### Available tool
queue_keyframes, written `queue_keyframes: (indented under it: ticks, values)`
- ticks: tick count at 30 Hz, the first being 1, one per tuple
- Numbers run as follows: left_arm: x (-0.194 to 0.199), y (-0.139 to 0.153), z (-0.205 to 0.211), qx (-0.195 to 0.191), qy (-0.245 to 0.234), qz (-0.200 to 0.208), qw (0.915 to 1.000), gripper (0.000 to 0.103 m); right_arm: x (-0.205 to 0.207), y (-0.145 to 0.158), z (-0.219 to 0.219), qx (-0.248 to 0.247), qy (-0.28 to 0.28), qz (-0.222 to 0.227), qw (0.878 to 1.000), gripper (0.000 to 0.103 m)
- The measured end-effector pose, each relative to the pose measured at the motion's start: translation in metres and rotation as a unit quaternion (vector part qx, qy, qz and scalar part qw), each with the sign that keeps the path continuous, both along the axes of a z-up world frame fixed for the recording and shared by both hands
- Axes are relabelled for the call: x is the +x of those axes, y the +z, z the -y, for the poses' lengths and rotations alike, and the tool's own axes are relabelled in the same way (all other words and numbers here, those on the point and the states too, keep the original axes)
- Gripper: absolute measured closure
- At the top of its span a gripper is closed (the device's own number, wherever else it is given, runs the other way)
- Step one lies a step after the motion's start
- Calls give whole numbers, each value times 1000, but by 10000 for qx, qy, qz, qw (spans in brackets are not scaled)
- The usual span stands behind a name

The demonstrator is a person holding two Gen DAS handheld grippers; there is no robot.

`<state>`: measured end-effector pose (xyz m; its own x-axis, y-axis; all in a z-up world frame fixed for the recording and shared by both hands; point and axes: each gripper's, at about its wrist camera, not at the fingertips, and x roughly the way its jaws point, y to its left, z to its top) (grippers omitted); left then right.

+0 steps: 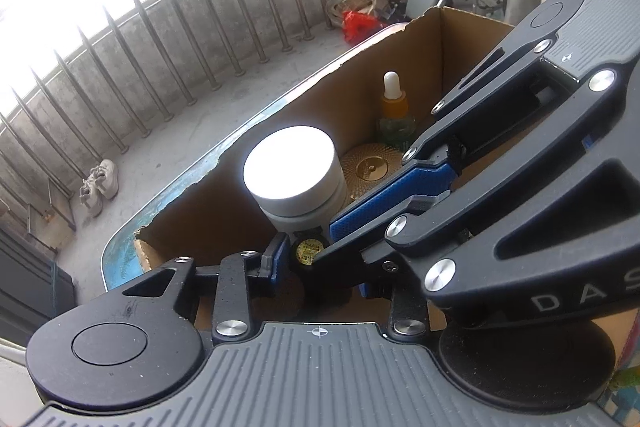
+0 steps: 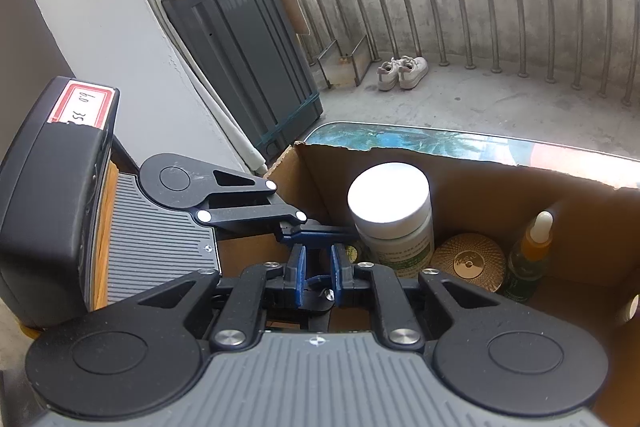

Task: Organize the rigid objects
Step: 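Carry the black tube with the right tool down into the box, then open the right tool to release the tube and withdraw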

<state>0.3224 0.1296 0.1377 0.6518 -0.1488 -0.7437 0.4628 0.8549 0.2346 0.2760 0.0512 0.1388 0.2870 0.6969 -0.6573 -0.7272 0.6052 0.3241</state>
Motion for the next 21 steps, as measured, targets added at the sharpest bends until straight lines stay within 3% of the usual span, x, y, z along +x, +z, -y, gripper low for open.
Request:
queue_keyframes:
  ticks: [4,7,10,12,14,17,19,21]
  values:
    - [-6,9,-5,-103,109,69,9999,59,-6,7,4,64,-7,151,9999,87]
    - [-23,22,-10,-83,291,243,9992,56,-9,14,10,86,-109,209,9997,87]
    - [-65,38,-22,-278,476,673,9962,49,-32,28,44,653,-720,73,9952,87]
    - [-104,49,-31,-620,411,960,9926,49,-58,34,75,1107,-671,-81,9916,87]
    - [-148,52,-28,-896,228,1124,9894,45,-86,36,101,1214,-573,-55,9909,87]
    - [-196,32,-6,-1298,-229,879,9874,34,-120,26,130,954,-500,-59,9942,87]
    - [-208,10,14,-1687,-520,484,9831,35,-135,12,143,812,-464,-330,9951,87]
    - [-210,-10,33,-1846,-706,247,9800,42,-149,-2,149,522,-541,-379,9964,87]
